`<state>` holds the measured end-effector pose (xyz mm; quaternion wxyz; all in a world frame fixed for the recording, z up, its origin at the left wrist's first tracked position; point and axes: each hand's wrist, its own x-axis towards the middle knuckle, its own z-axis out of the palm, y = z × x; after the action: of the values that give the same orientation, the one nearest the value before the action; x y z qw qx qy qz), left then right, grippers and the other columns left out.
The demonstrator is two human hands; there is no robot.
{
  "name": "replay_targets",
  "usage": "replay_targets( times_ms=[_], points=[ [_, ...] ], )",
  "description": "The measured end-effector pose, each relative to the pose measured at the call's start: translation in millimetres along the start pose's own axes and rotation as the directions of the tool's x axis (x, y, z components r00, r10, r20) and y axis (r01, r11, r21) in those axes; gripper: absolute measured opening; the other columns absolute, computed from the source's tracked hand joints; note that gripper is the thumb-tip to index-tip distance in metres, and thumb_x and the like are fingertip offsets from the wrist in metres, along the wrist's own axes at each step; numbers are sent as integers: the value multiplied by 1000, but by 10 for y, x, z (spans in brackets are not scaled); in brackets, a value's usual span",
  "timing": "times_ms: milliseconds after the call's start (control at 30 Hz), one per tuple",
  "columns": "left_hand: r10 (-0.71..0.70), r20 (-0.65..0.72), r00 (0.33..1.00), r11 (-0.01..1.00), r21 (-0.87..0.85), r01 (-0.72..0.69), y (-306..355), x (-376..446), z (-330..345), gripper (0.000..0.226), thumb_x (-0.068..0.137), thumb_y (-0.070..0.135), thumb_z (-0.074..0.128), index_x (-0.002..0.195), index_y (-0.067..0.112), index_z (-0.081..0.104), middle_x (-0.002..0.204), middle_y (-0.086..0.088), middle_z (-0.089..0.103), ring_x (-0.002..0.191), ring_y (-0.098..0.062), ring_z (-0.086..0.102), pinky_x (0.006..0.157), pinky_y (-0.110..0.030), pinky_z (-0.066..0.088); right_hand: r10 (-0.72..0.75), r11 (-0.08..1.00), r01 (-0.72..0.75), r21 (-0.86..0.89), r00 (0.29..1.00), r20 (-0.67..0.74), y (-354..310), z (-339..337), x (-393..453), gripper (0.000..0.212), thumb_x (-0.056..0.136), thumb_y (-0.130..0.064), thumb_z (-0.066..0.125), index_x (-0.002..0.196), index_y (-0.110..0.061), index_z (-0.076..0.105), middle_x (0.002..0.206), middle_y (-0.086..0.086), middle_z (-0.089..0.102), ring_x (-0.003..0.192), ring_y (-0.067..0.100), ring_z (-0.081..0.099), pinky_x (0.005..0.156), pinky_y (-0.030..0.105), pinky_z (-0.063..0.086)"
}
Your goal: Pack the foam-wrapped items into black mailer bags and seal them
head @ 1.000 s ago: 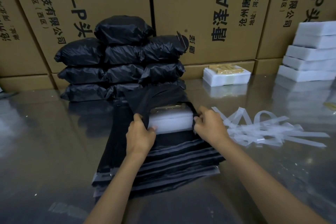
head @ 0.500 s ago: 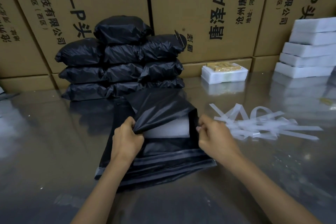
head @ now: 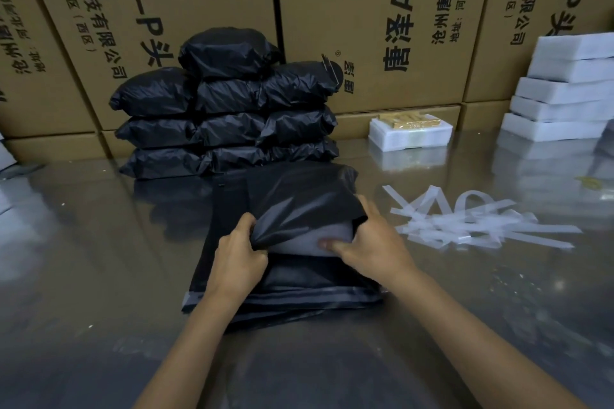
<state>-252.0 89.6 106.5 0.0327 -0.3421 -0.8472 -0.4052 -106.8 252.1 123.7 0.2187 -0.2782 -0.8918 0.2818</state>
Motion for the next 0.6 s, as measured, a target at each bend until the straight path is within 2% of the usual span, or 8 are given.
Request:
replay_targets(
  times_ms=[67,233,333,400,467,533,600],
  points=[
    [2,36,999,1000,-12,-2,-4,8,16,39,79,-12,47,80,26,39,69,-9,57,60,-29,55,48,-34,38,44,998,-41,51,998,-52,-31,77,35,74,84,-38,77,142,-19,37,130,7,52,111,33,59,90,45,52],
    [-20,146,989,1000,-7,22,-32,39,10,31,83,-7,49,91,22,45,79,-8,62,65,-26,60,51,-36,43,100,991,-118,-63,965,-241,53,174,114,41,85,-3,62,119,-9,40,94,18,65,85,41,63,68,46,51],
    [-33,213,977,996,88,14,-42,31,-12,29,84,-4,48,95,22,43,82,-10,62,67,-28,57,55,-36,41,169,977,-202,-66,927,-336,110,231,196,17,95,-1,50,111,-6,53,96,19,67,89,40,64,66,38,44],
    [-80,217,973,972,233,28,-16,21,-30,27,85,2,49,97,23,39,81,-5,56,64,-21,51,56,-34,38,205,970,-239,-51,909,-362,124,261,246,18,96,1,47,108,-4,60,100,20,68,93,39,65,71,39,47],
    [-94,133,987,930,365,40,65,39,-52,31,86,10,56,104,24,35,88,0,53,66,-18,48,58,-33,37,207,971,-235,-35,910,-359,132,287,265,17,93,1,51,104,-4,62,98,20,69,93,40,65,68,38,46],
    [-7,39,999,914,407,-9,162,90,-39,52,84,21,67,123,24,33,112,-2,46,83,-23,51,65,-34,41,183,980,-198,-6,918,-351,161,299,263,13,90,-5,57,103,-6,58,92,19,68,89,42,64,63,36,40],
    [121,17,993,930,347,-119,251,216,47,80,82,30,73,145,23,24,139,-7,30,120,-30,41,86,-39,47,151,988,-143,50,908,-391,160,298,267,26,85,-11,63,105,-10,47,88,13,63,85,42,62,59,37,35]
  ],
)
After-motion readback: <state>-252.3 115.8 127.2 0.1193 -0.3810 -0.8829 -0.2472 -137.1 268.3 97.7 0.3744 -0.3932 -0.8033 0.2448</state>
